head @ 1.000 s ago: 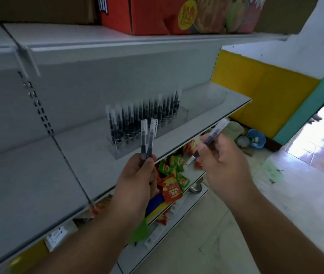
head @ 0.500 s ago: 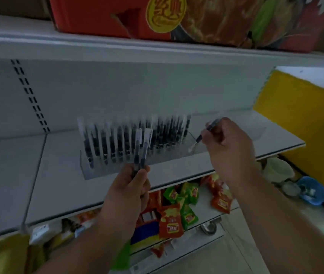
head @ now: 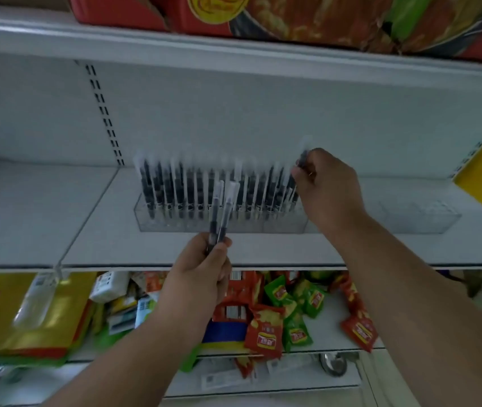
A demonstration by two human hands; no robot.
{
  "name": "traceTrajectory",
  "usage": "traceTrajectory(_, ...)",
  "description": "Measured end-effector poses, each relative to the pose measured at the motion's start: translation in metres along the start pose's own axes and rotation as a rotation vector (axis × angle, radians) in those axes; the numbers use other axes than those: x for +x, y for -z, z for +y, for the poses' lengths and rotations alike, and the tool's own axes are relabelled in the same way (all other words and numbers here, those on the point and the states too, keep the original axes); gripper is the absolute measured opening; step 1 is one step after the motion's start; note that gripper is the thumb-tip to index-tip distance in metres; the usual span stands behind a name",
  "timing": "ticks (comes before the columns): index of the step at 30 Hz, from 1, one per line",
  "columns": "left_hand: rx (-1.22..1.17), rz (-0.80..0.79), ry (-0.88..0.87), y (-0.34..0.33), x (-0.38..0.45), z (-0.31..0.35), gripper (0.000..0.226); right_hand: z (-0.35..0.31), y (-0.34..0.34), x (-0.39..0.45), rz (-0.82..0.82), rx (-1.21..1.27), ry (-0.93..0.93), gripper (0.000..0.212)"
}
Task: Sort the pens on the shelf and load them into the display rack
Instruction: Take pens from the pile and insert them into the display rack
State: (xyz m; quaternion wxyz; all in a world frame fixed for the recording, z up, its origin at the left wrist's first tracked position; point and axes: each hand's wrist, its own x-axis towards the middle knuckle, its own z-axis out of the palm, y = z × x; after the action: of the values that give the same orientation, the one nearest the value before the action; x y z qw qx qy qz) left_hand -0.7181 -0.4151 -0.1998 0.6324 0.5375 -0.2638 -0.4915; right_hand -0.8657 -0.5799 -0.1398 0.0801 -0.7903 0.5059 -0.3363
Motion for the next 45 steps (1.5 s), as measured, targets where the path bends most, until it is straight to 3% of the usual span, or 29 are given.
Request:
traceTrajectory(6, -0.023, 0.006, -0.010, -0.001, -0.008, 0.002, 0.018, 0.004, 0.000, 0.003, 0.008, -0.043, -0.018, 0.016)
traceTrajectory(11, -0.017, 0.007, -0.014, -0.003, -0.010, -0.001, 0.017, 0.015, -0.013, -0.002, -0.156, -0.150, -0.074, 0.018)
traceTrajectory(19, -0.030, -0.008, 0.005, -0.013, -0.008, -0.003, 0.019, 0.008, -0.012, -0.003, -0.244, -0.228, 0.001, 0.023)
traceTrajectory(25, -0.030, -0.031, 0.010, -0.024, -0.007, -0.003, 0.018, 0.013, -0.013, 0.011, -0.399, -0.261, -0.034, 0.017)
traceTrajectory(28, -0.035, -0.037, 0.009, -0.026, -0.005, -0.003, 0.018, 0.013, -0.015, 0.011, -0.480, -0.282, -0.087, 0.024)
traceTrajectory(30, -0.044, -0.037, -0.001, -0.027, -0.005, -0.003, 0.018, 0.012, -0.010, 0.004, -0.420, -0.247, -0.102, 0.026)
traceTrajectory(33, -0.037, -0.038, -0.028, -0.026, -0.003, -0.002, 0.018, 0.004, 0.005, -0.018, -0.171, -0.114, -0.046, 0.028)
traceTrajectory(37, 0.014, -0.065, -0.058, -0.034, 0.001, -0.004, 0.017, -0.025, 0.015, -0.045, -0.322, 0.299, -0.033, 0.029)
traceTrajectory(40, 0.028, -0.123, -0.059, -0.044, -0.001, -0.005, 0.016, -0.032, 0.013, -0.050, -0.392, 0.430, -0.113, 0.023)
traceTrajectory(42, 0.038, -0.142, -0.059, -0.046, -0.002, -0.005, 0.017, -0.029, 0.015, -0.050, -0.374, 0.566, -0.186, 0.019)
traceTrajectory(45, 0.069, -0.085, -0.064, -0.040, 0.001, -0.009, 0.019, -0.015, 0.022, -0.043, -0.187, 0.677, -0.265, 0.018)
